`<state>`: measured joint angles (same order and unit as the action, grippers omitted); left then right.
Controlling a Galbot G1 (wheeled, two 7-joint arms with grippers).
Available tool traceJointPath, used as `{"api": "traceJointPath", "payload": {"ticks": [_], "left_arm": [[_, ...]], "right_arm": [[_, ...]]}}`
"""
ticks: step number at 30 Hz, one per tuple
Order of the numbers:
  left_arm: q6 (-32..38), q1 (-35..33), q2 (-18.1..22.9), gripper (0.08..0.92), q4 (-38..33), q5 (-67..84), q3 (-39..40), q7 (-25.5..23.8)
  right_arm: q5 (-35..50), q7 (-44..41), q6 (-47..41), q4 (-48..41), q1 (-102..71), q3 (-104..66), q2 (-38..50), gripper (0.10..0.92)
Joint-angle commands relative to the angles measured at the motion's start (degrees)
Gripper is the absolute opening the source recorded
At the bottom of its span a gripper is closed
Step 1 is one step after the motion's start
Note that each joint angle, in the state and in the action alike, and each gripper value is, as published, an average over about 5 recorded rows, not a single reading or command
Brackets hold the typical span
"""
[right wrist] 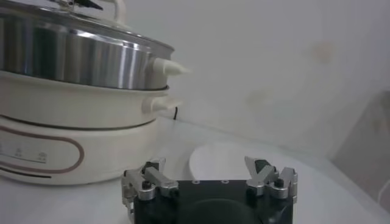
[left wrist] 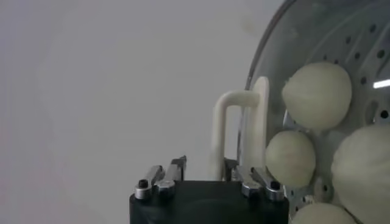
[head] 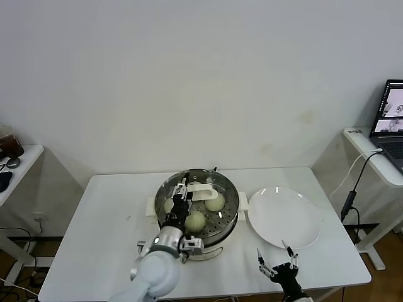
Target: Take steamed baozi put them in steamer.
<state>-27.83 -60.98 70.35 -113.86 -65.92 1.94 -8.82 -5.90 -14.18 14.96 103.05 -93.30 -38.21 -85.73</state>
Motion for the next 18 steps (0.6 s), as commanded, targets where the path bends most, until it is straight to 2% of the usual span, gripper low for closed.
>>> {"api": "traceJointPath", "payload": {"ticks": [1, 5, 8, 14, 18], "left_arm": [[10.79, -15.68, -0.76, 0.595, -14.42, 33.53, -7.83, 10.23], [22.44, -25.64, 1.38, 0.708, -18.05, 47.55, -13.79, 17.87], [27.33, -33.72, 1.60, 0.784, -21.62, 55.30, -18.01, 22.92], [32.75, -49.15, 1.94, 0.822, -24.10, 69.88, -27.91, 21.65], [35.82, -53.02, 3.71, 0.823, -19.50, 76.77, -32.09, 21.77]], "right_arm": [[-0.12, -0.01, 0.14, 0.04, -0.07, 0.27, -0.12, 0.823], [-0.06, -0.01, 0.30, 0.37, -0.33, 0.55, -0.07, 0.823], [0.30, -0.04, 0.46, 0.68, -0.48, 0.70, 0.04, 0.823], [2.09, -0.19, 0.56, 1.80, -1.68, 1.60, 0.90, 0.823], [2.61, -0.02, 0.73, 2.30, -2.80, 2.44, 1.48, 0.823]]}}
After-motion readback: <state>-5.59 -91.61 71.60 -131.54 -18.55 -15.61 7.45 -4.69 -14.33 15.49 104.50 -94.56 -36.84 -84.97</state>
